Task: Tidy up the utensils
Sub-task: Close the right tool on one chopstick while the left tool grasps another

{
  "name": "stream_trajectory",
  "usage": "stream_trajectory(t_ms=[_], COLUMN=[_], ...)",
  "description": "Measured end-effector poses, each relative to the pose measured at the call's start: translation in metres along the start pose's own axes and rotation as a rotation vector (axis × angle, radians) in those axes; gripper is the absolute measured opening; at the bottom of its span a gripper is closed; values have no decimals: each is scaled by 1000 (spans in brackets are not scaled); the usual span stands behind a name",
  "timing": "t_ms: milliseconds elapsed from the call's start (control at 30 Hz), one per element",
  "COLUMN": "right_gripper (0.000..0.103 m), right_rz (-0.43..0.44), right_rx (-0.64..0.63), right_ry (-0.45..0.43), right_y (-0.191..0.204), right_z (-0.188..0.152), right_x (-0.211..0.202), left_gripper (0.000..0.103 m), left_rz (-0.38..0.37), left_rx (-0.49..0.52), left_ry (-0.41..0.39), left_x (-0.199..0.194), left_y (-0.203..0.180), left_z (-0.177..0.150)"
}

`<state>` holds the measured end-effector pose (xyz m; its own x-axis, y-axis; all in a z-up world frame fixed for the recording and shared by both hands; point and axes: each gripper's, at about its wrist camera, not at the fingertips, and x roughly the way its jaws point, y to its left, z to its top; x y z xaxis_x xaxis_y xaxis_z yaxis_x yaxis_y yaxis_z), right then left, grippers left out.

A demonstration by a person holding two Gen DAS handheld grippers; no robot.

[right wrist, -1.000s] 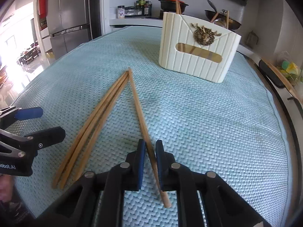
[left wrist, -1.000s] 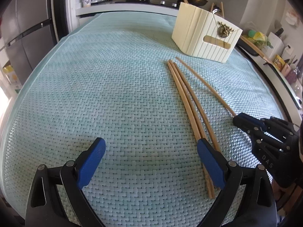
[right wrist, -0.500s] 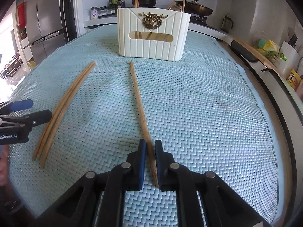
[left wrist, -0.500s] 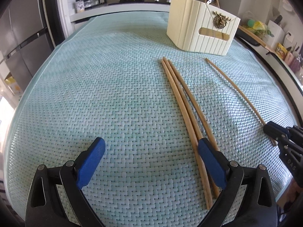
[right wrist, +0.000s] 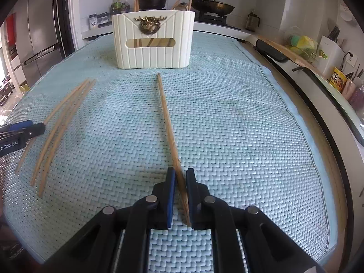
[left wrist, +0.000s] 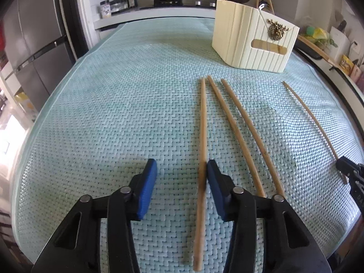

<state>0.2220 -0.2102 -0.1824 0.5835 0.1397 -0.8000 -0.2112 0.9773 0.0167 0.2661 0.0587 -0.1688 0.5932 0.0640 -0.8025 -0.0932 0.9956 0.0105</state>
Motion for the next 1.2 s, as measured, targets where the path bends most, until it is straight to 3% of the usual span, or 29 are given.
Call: stream_trajectory(t_ms=[100, 233, 267, 333, 367, 400, 467, 700, 767, 1000, 1133, 1200], right_gripper=[10, 10, 10, 11, 18, 27, 32, 34, 38, 39, 39, 39], right_rz=[-16, -23, -23, -4, 6, 16, 29, 66, 79, 97, 138, 143], right_rx=[15, 19, 16, 26, 37, 48, 61, -14, -39, -87, -87, -91], right_ry=[6, 12, 14, 16, 18, 18, 6, -6, 14, 84, 103, 110], right_y=[-6, -9, -9, -10, -11, -12, -14, -6, -3, 0, -4, -6], right_z=[-3, -8, -8, -8, -8, -8, -7, 14, 21, 42, 59, 69], right_x=[-2, -5, -5, -6, -6, -6, -8, -6, 0, 33, 46, 54], left_gripper=[27, 25, 29, 50, 64, 67, 67, 67, 67, 67, 65, 59], left_rz=[-2, -15, -24, -38, -39, -43, -52, -60, -50, -22, -70, -79], left_rx=[-23, -38, -40, -43, -45, -47, -46, -37, -22, 107, 124, 136], left_ry=[-1, 4, 6, 5, 6, 6, 14, 27, 33, 79, 103, 113], left_x=[-5, -10, -11, -12, -12, -13, -11, -6, -3, 28, 47, 53], left_y=[7, 12, 12, 13, 14, 13, 15, 26, 29, 29, 32, 30], left_z=[-6, -12, -14, -15, -15, -15, -14, 5, 13, 44, 63, 73])
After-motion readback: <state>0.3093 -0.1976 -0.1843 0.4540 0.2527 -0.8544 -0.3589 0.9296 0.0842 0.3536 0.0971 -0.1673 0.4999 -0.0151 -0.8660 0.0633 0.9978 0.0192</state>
